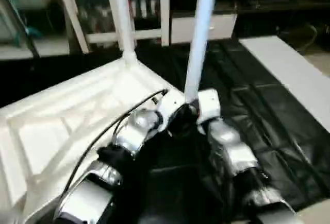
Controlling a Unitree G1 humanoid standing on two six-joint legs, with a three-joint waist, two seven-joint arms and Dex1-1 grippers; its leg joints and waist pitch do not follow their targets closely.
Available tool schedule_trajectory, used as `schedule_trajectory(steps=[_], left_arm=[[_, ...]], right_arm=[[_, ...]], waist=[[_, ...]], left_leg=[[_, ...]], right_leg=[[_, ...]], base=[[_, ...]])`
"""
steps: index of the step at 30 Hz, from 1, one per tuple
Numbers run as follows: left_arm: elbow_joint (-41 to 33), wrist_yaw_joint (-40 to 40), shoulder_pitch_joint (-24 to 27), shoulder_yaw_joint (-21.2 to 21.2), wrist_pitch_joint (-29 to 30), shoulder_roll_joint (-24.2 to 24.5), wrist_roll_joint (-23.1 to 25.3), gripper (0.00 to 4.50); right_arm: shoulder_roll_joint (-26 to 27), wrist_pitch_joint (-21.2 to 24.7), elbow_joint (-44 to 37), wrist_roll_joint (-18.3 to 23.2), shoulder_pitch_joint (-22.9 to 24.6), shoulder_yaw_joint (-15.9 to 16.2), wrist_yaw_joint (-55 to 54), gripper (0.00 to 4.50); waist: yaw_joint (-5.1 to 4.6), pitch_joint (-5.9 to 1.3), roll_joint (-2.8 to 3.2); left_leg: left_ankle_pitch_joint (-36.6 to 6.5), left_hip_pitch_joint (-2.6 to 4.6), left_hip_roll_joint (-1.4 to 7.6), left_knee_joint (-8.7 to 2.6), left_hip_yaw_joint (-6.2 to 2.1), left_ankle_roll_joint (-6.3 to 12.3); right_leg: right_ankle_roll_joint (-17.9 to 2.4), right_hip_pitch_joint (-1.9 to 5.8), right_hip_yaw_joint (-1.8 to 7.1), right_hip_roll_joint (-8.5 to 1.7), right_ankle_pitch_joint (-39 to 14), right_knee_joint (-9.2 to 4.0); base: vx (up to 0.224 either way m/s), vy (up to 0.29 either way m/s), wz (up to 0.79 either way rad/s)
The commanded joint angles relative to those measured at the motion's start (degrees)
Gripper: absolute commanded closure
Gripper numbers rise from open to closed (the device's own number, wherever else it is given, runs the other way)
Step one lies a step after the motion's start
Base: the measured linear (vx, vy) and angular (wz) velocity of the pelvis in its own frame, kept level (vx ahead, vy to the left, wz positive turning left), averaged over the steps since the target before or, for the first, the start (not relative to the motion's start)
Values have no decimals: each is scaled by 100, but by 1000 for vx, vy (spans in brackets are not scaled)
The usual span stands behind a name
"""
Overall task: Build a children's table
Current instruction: Rotate leg to tighten
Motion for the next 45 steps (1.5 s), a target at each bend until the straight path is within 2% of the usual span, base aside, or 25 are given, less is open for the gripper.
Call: schedule_trajectory(steps=[1,2,3,4,5,6,7,8,11,12,13,14,16,18,19,21,25,30,32,34,36,41,45], left_arm=[[71,-328,211,-246,84,138,71,450],[-218,-727,349,-376,171,311,37,450],[-331,-870,402,-428,174,380,27,450],[-393,-949,431,-457,172,418,22,450],[-552,-1157,502,-533,107,522,0,450],[-791,-1442,603,-643,125,688,-29,450],[-1006,-1727,698,-747,44,847,-58,450],[-1136,-1902,755,-808,-8,944,-75,450],[-1530,-2369,927,-869,93,1192,-197,450],[-1606,-2478,960,-881,71,1242,-230,450],[-1606,-2478,960,-881,71,1242,-230,450],[-1797,-2730,1041,-911,50,1373,-310,450],[-2179,-3246,1193,-992,-176,1660,-504,450],[-2298,-3364,1233,-1015,-228,1738,-554,450],[-2402,-3424,1266,-1023,-209,1791,-591,450],[-2458,-3440,1283,-1024,-172,1811,-603,450],[-2559,-3531,1312,-1011,-75,1822,-601,450],[-2628,-3545,1320,-1017,-28,1823,-625,450],[-2650,-3546,1324,-1020,-17,1834,-640,450],[-2674,-3550,1329,-1020,-1,1845,-645,450],[-2681,-3553,1331,-1018,6,1847,-639,450],[-2711,-3576,1342,-1004,51,1853,-623,450],[-2714,-3582,1352,-1007,56,1863,-622,450]], right_arm=[[-92,160,-346,-23,132,102,291,152],[-366,295,-740,29,277,149,617,138],[-472,344,-852,30,313,148,694,124],[-531,371,-911,28,331,146,731,124],[-666,451,-1032,51,357,145,866,111],[-880,602,-1217,153,390,145,1159,105],[-1088,744,-1404,267,430,142,1477,105],[-1214,834,-1523,344,456,141,1690,80],[-1692,978,-1928,626,573,247,2601,60],[-1797,988,-2004,668,599,279,2788,60],[-1797,988,-2004,668,599,279,2788,36],[-2054,971,-2193,748,674,378,3232,27],[-2646,1013,-2559,902,853,622,4177,23],[-2829,1042,-2650,930,898,698,4460,23],[-2957,1094,-2719,958,918,744,4660,23],[-3010,1122,-2731,956,906,773,4752,23],[-3024,1077,-2640,847,810,886,4904,23],[-2881,937,-2343,681,639,1034,4801,23],[-2821,921,-2277,664,592,1085,4788,49],[-2754,919,-2222,656,550,1103,4793,56],[-2732,920,-2204,651,537,1097,4795,87],[-2715,859,-2139,616,509,1105,4872,130],[-2699,815,-2093,603,496,1102,4879,162]], waist=[[28,-349,-21],[45,-349,-7],[57,-348,14],[66,-352,2],[50,-360,14],[64,-364,29],[70,-361,20],[85,-347,19],[121,-316,32],[144,-302,20],[144,-295,9],[169,-296,3],[193,-294,3],[228,-294,-26],[231,-300,-11],[230,-297,-34],[244,-306,-34],[247,-330,-32],[254,-338,-31],[252,-338,-31],[250,-334,-28],[241,-322,-38],[240,-323,-42]], left_leg=[[-989,-20,222,-435,-39,340],[-757,-9,230,-415,-33,484],[-714,-9,236,-419,-28,544],[-676,3,243,-408,-18,618],[-629,22,237,-390,-1,680],[-627,38,248,-393,-4,694],[-627,47,255,-383,7,749],[-723,47,265,-394,14,776],[-1060,88,292,-429,39,636],[-1229,91,304,-452,40,557],[-1266,93,302,-449,51,530],[-1336,102,311,-463,56,471],[-1351,102,322,-464,77,435],[-1273,103,336,-457,99,484],[-1164,101,329,-448,106,513],[-1051,96,322,-434,121,540],[-982,104,318,-421,129,506],[-730,106,304,-389,133,555],[-634,106,304,-375,136,607],[-689,104,302,-379,136,605],[-748,107,303,-384,134,590],[-928,106,300,-393,132,495],[-878,102,298,-385,132,496]], right_leg=[[-1379,290,260,-227,-304,-426],[-1475,304,257,-234,47,-401],[-1511,313,255,-238,144,-391],[-1543,313,256,-232,282,-383],[-1632,304,264,-235,418,-371],[-1656,313,262,-234,444,-370],[-1691,311,269,-232,512,-367],[-1695,318,273,-234,440,-379],[-1679,278,288,-235,31,-411],[-1629,293,289,-234,-186,-432],[-1603,282,293,-230,-273,-431],[-1570,281,292,-246,-459,-438],[-1498,282,302,-248,-543,-448],[-1456,272,318,-248,-477,-434],[-1489,263,318,-247,-362,-416],[-1530,254,318,-242,-294,-411],[-1538,254,318,-249,-447,-419],[-1607,258,304,-234,-148,-379],[-1638,261,307,-234,-33,-362],[-1655,262,303,-231,-31,-360],[-1656,263,301,-234,-83,-368],[-1585,269,305,-235,-338,-385],[-1567,267,308,-230,-364,-381]], base=[[60,12,0],[58,20,-4],[58,20,-4],[62,20,-4],[51,20,-2],[51,20,-2],[0,0,0],[0,0,0],[0,0,0],[0,0,0],[0,0,0],[0,0,0],[0,0,0],[0,0,0],[0,0,0],[0,0,0],[0,0,0],[0,0,0],[0,0,0],[0,0,0],[0,0,0],[0,0,0],[0,0,0]])
